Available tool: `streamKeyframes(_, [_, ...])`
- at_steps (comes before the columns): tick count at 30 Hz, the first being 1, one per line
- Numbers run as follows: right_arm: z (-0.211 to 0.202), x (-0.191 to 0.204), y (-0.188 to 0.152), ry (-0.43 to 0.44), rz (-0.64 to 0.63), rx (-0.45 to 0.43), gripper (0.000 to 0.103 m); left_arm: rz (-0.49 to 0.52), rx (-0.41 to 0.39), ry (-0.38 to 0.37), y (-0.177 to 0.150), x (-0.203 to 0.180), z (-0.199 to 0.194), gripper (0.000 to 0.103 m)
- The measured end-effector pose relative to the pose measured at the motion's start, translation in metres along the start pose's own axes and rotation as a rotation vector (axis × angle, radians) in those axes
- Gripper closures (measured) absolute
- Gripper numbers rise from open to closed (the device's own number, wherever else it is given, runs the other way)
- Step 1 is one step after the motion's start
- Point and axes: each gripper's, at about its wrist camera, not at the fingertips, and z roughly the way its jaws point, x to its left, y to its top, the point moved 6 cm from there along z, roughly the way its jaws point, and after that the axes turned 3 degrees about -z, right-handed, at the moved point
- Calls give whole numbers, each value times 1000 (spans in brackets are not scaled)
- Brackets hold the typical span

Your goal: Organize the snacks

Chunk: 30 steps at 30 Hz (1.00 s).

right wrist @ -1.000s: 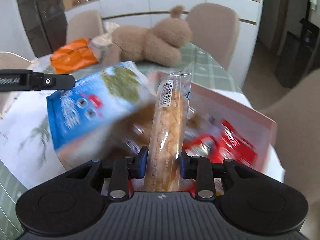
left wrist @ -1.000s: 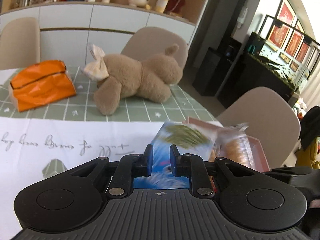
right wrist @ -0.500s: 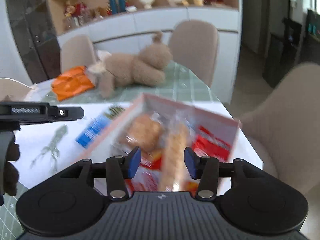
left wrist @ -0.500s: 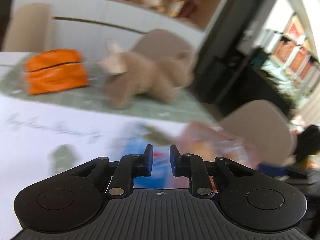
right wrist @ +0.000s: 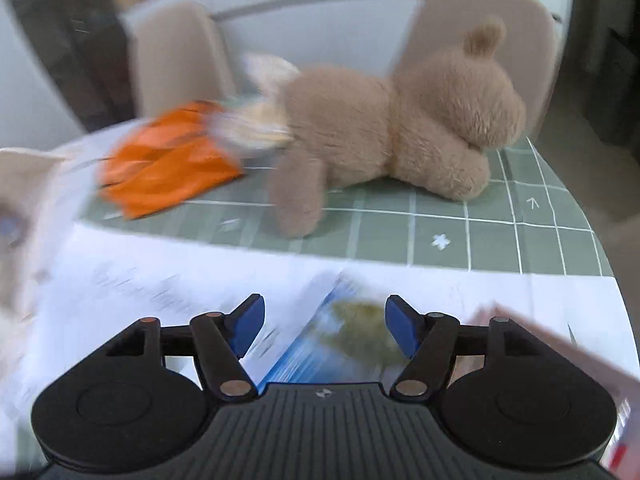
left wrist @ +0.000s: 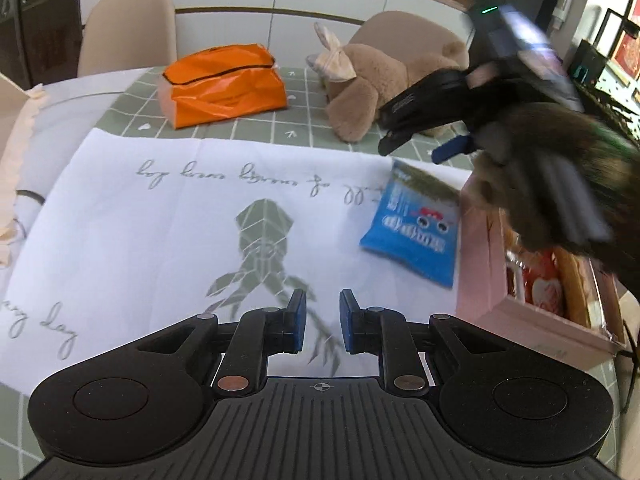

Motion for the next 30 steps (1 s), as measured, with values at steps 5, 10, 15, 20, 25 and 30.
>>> streamKeyframes(5, [39, 12, -9, -63, -68, 88, 39, -16, -2, 32, -3, 19, -6, 83])
streamKeyframes(10, [9, 51, -62, 189, -83, 155, 39, -56, 11, 63, -13, 35, -13, 83])
streamKeyframes(15, [-59, 77, -121, 293, -236, 47, 41, -55, 15, 69, -27, 40, -26, 83])
streamKeyframes(20, [-111, 52, -176, 249, -67, -51, 22, -48, -1, 97, -35, 39, -41, 83])
streamKeyframes(25, [-94, 43, -225, 188, 121, 38, 19, -29, -18, 114, -37, 37, -55, 82])
streamKeyframes(30, [-82, 92, -227, 116, -8, 11, 7, -20, -45, 179, -37, 46, -69, 82])
